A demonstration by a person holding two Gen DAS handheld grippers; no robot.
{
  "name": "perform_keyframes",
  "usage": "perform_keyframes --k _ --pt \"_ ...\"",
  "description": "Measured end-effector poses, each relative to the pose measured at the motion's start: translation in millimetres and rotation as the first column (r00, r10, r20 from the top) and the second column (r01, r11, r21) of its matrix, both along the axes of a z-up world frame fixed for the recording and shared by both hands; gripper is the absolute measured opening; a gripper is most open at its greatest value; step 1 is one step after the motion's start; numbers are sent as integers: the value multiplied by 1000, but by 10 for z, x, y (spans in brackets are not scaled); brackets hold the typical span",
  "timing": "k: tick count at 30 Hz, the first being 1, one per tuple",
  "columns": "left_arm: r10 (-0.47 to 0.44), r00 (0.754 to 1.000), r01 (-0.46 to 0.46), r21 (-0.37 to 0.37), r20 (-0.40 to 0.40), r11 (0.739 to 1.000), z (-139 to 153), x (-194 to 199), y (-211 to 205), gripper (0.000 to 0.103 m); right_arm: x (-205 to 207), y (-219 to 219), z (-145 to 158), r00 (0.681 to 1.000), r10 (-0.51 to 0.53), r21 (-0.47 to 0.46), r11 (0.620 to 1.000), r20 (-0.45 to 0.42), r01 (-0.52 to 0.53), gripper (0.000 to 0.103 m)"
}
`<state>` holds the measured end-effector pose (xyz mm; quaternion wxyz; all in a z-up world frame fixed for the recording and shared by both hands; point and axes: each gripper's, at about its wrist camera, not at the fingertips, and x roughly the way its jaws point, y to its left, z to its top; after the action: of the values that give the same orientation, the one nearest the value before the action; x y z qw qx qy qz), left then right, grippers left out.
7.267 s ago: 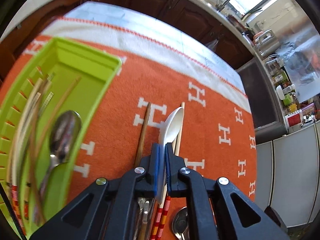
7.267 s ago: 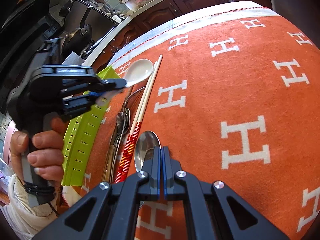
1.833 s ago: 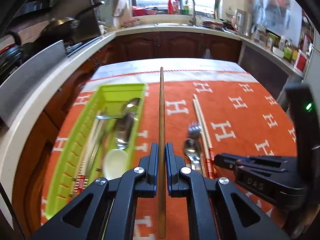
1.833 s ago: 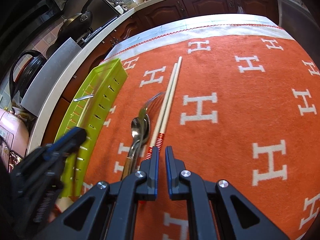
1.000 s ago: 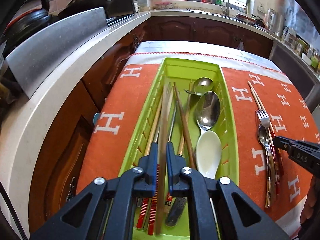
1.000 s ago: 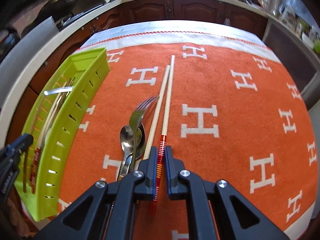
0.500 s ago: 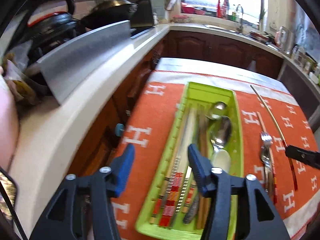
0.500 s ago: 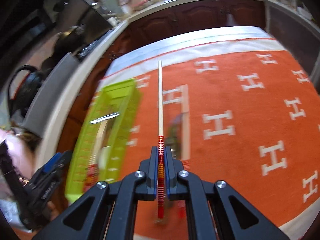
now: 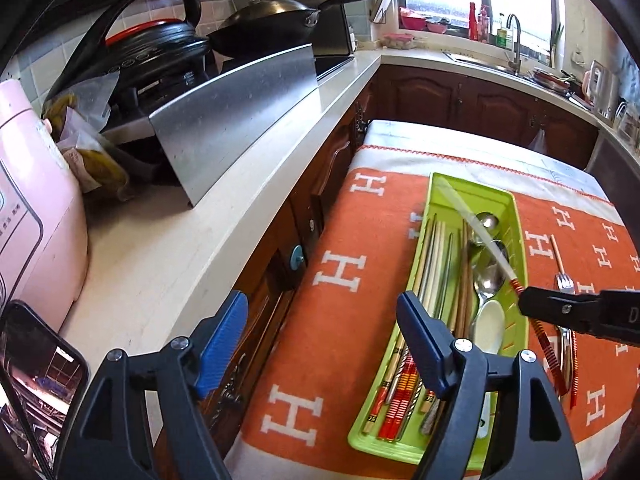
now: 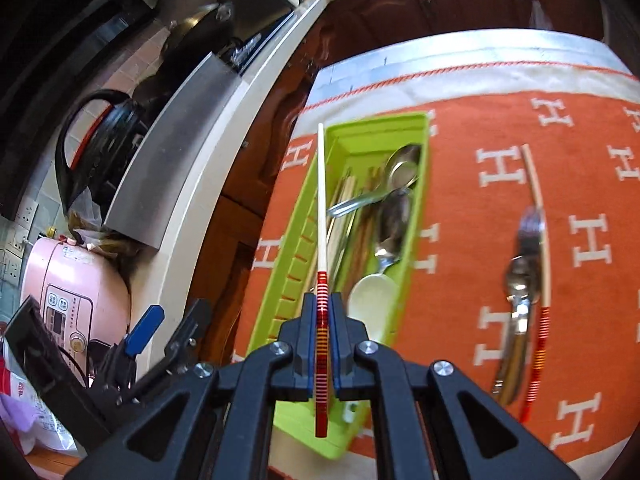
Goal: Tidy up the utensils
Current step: 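Carry the red-banded chopstick over the green tray with the right tool and release it, then withdraw both open tools from the tray to the remaining fork, spoons and chopstick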
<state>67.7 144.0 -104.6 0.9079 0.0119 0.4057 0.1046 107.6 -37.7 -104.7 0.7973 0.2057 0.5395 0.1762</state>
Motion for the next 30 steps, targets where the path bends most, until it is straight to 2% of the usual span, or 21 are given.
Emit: perform_keyframes --k 4,6,16,24,30 --pt "3 1000 -3 -2 -6 1000 -7 -15 2 75 3 152 -109 995 74 -17 997 -64 -76 9" --pt "-1 1000 1 -1 -6 1000 -4 -23 -12 75 -18 158 -131 995 76 -27 997 -70 -78 9" --pt "-41 999 42 15 -28 999 -42 -12 -197 75 -99 -51 52 997 74 5 997 1 -74 9" --pt "-82 996 83 12 -29 997 11 -56 -349 75 -162 -325 152 997 51 -61 997 66 -47 9" --pt "-174 983 172 -44 -53 984 -17 -72 -624 75 -235 -769 153 995 -21 -99 995 95 30 9"
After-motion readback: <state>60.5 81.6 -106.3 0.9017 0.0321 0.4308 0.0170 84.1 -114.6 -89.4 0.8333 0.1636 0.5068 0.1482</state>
